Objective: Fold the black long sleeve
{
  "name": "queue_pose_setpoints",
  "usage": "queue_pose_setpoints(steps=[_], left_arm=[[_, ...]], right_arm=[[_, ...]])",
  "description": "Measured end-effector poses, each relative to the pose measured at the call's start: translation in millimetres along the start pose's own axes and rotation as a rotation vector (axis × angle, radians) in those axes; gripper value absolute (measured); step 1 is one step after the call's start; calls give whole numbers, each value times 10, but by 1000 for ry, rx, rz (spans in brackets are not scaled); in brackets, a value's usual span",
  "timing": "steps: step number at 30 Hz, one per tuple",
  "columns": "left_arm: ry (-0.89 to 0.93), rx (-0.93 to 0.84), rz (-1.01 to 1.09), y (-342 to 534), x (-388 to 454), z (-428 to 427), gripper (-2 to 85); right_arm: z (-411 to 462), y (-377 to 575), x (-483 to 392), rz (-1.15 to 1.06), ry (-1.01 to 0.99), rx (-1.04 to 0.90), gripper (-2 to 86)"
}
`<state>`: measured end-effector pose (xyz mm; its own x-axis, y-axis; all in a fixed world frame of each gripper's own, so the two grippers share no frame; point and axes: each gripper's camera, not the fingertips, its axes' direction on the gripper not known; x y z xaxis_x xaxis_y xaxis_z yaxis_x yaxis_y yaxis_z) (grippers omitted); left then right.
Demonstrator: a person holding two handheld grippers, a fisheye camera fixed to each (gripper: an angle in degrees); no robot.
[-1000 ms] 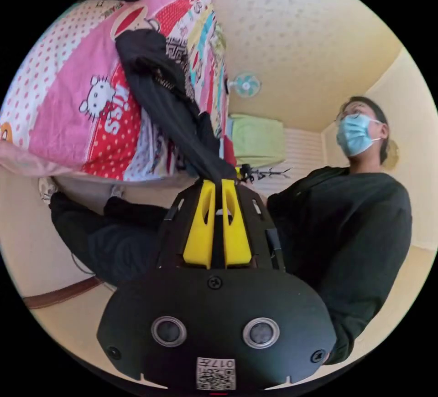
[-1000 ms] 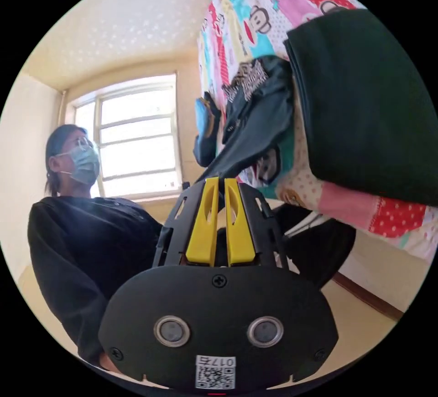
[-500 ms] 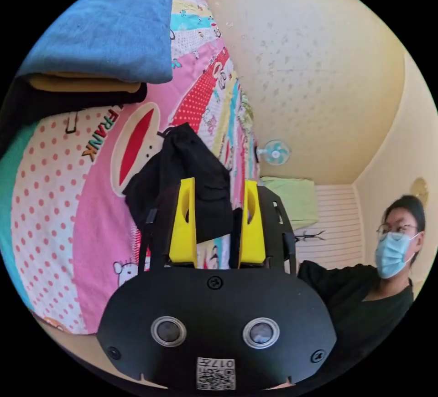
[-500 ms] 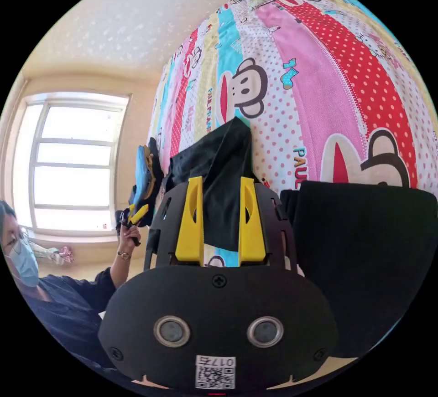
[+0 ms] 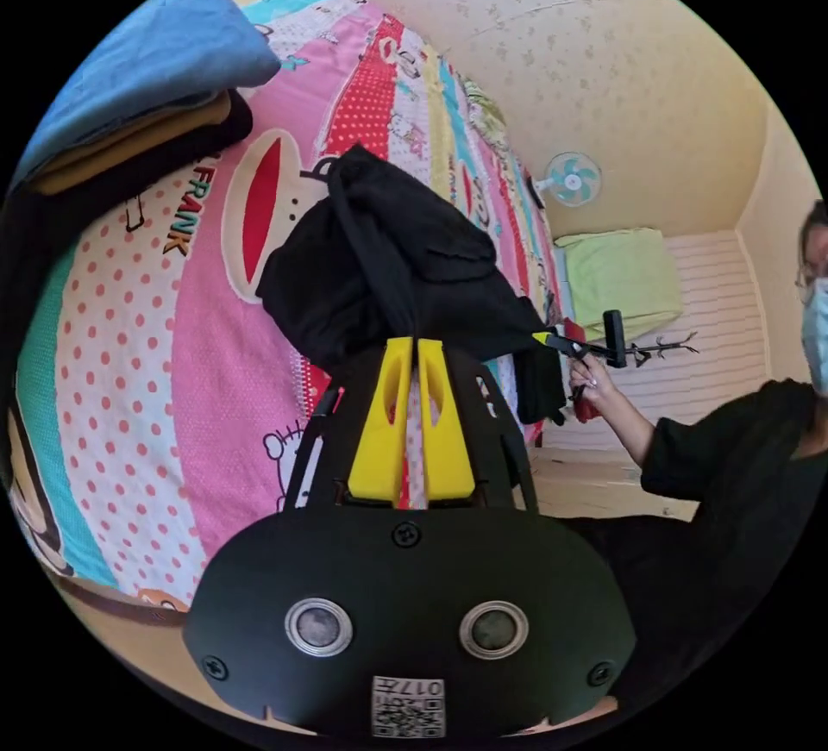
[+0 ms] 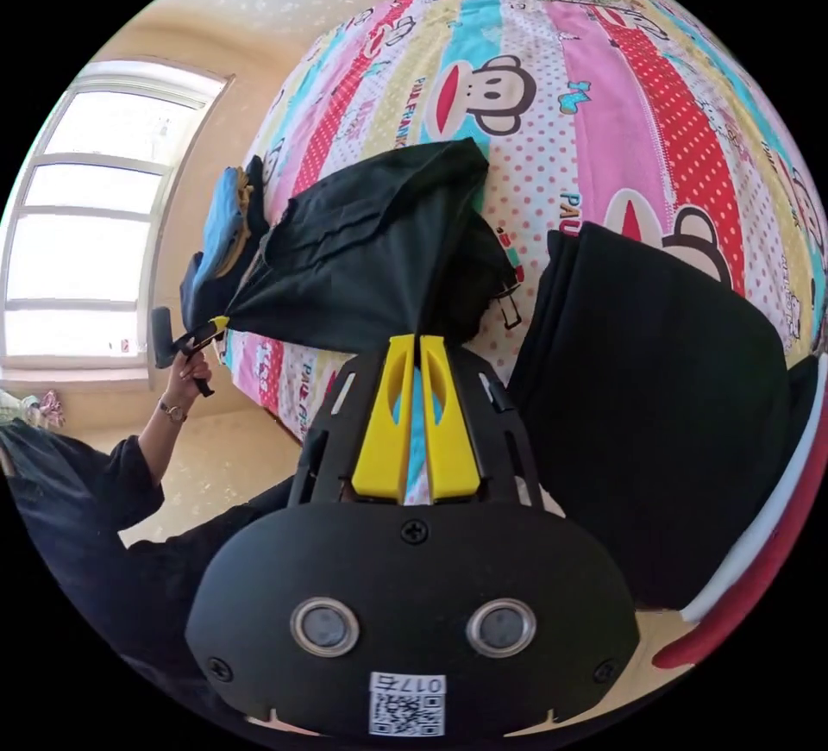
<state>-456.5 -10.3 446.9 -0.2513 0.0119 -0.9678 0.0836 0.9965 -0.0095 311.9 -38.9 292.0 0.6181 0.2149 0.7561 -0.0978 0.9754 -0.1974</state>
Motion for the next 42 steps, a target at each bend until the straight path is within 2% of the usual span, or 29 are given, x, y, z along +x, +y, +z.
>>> queue_pose_setpoints(steps=[4, 7, 9, 12, 15, 17, 19, 22, 23, 25, 27, 31, 34, 36, 37, 39, 42], left_arm=[[-42, -83, -9, 532, -10, -262, -4], [-73, -176, -170, 1026, -306, -94, 5], [-207, -237, -297, 1271, -515, 47, 39], [-265, -158, -283, 1164, -447, -12, 101], [-295, -69, -129, 695, -116, 15, 118], [-259, -81, -81, 354, -26, 192, 131], [-246, -100, -65, 52, -9, 434, 146], [-325, -180, -88, -263, -80, 902, 152], [-344, -238, -106, -324, -128, 1081, 149], [-379, -274, -129, -342, -156, 1197, 114], [-415, -190, -106, -305, -104, 1048, 21], [-247, -54, -172, -416, -334, 725, 1], [-76, 76, -309, -541, -807, 518, -2], [45, 214, -412, -579, -1184, 336, 4], [48, 235, -441, -579, -1277, 309, 8], [51, 253, -508, -540, -1563, 267, 86], [-13, 261, -473, -233, -1548, 170, 131]], right_arm=[[-99, 497, -165, -11, 22, -145, 18], [361, 826, -122, 37, 74, -312, 25], [601, 903, -121, 74, 146, -382, 34], [614, 755, -282, 66, 233, -299, 77], [539, 388, -423, 42, 155, -129, 97], [623, -6, -431, 70, 86, -57, 107], [766, -272, -431, 92, 74, -35, 115], [1113, -576, -394, 161, 122, -70, 116], [1264, -640, -352, 216, 132, -138, 103], [1288, -642, -364, 253, 162, -145, 58], [1134, -603, -435, 261, 211, -77, 28], [823, -627, -419, 296, 165, 70, 11], [768, -663, -327, 339, 131, 86, 12], [739, -623, -354, 335, 148, 115, 15], [742, -585, -353, 340, 167, 138, 20], [776, -496, -288, 385, 203, 153, 32], [721, -276, -393, 397, 242, 188, 73]])
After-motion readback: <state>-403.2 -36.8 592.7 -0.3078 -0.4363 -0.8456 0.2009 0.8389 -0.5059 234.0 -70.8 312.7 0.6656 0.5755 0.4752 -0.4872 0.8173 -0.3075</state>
